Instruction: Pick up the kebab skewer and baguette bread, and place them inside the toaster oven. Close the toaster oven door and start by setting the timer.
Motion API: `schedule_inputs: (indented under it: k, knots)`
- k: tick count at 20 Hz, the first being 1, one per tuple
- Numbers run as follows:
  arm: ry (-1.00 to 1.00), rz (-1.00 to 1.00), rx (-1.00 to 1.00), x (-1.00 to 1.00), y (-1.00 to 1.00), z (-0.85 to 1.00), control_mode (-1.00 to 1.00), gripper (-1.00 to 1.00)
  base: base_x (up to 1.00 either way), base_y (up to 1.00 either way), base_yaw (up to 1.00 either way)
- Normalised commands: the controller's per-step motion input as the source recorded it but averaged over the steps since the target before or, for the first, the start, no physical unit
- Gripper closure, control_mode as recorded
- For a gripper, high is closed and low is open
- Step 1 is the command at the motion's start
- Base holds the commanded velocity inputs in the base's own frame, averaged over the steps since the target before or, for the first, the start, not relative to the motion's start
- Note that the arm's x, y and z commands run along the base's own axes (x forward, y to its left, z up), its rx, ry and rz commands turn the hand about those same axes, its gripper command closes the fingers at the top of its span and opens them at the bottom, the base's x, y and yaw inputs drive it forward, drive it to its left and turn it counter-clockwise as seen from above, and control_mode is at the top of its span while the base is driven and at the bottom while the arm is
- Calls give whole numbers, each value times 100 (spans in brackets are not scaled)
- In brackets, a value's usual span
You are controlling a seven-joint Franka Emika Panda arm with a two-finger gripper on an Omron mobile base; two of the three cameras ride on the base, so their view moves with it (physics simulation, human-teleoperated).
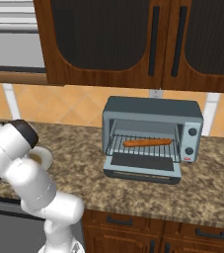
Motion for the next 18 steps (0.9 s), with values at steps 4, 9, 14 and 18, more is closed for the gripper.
schedule_inputs:
  k: [4,9,14,18]
  knots:
    - [0,0,0,4,6,-13,-100,100,0,0,0]
    - [0,0,0,0,0,-2,-100,100,0,0,0]
    - [0,0,0,-3,0,-2,-100,100,0,0,0]
    - [-1,0,0,-12,-6,23,-100,100,0,0,0]
